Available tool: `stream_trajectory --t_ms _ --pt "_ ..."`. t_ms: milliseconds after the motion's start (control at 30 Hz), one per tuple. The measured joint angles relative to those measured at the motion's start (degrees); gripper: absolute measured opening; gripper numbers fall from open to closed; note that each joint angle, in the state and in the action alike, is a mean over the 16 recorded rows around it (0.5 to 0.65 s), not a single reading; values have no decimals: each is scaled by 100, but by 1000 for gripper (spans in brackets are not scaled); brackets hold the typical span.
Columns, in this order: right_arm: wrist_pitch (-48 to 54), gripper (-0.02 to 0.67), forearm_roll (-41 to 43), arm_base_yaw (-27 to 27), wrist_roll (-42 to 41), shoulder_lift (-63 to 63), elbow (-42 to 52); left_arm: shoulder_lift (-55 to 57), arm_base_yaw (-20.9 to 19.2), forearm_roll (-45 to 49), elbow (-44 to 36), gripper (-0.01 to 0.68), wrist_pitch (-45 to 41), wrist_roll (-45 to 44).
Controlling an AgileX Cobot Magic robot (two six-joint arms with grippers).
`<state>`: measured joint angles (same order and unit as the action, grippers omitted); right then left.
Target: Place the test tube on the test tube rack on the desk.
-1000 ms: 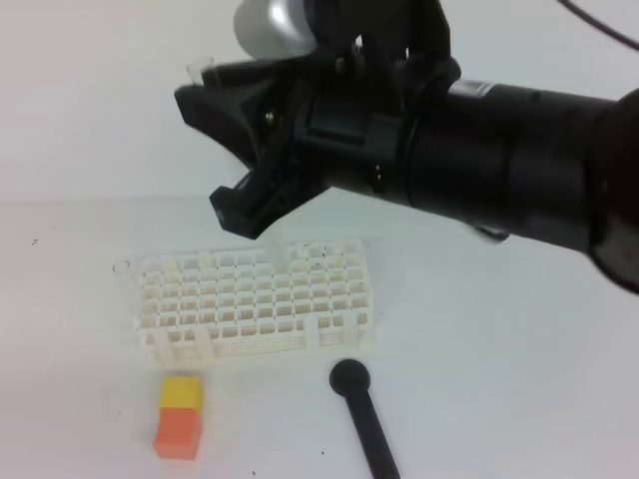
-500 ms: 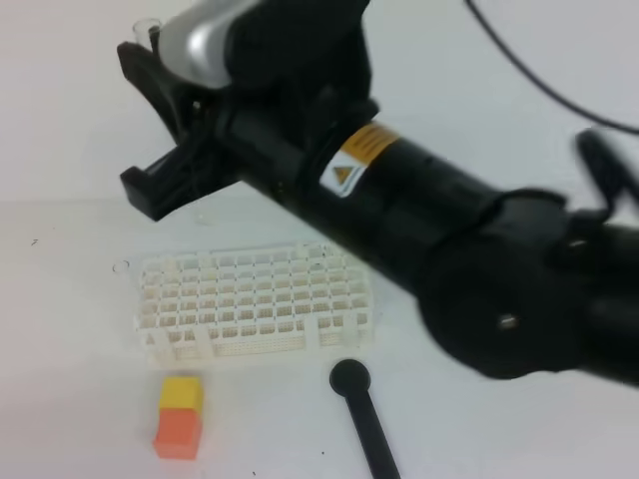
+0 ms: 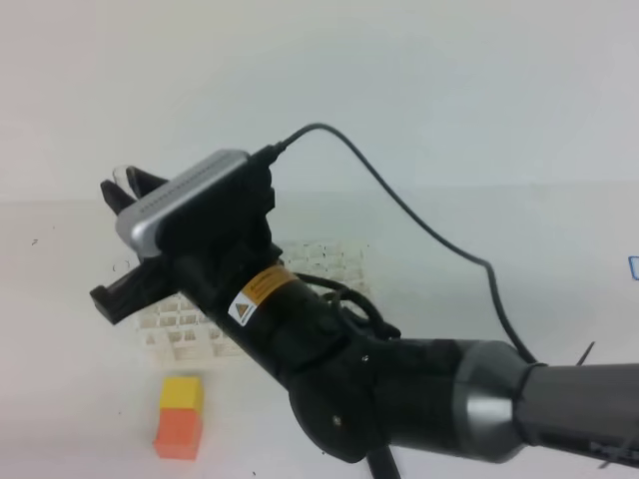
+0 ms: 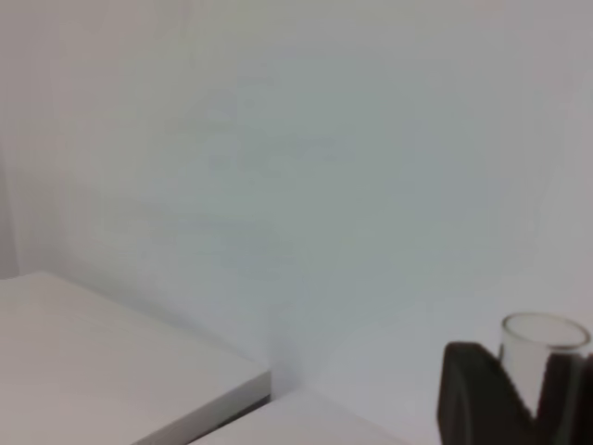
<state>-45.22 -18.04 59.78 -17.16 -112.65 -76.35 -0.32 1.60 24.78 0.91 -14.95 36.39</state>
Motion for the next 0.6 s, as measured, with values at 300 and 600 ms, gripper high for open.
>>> stream_trajectory --t_ms 300,600 --pt "-476 123 5 35 193 -652 -148 4 0 -10 -104 -1 -101 0" --pt "-543 123 -135 35 116 -1141 -609 4 0 2 -104 -1 -241 0"
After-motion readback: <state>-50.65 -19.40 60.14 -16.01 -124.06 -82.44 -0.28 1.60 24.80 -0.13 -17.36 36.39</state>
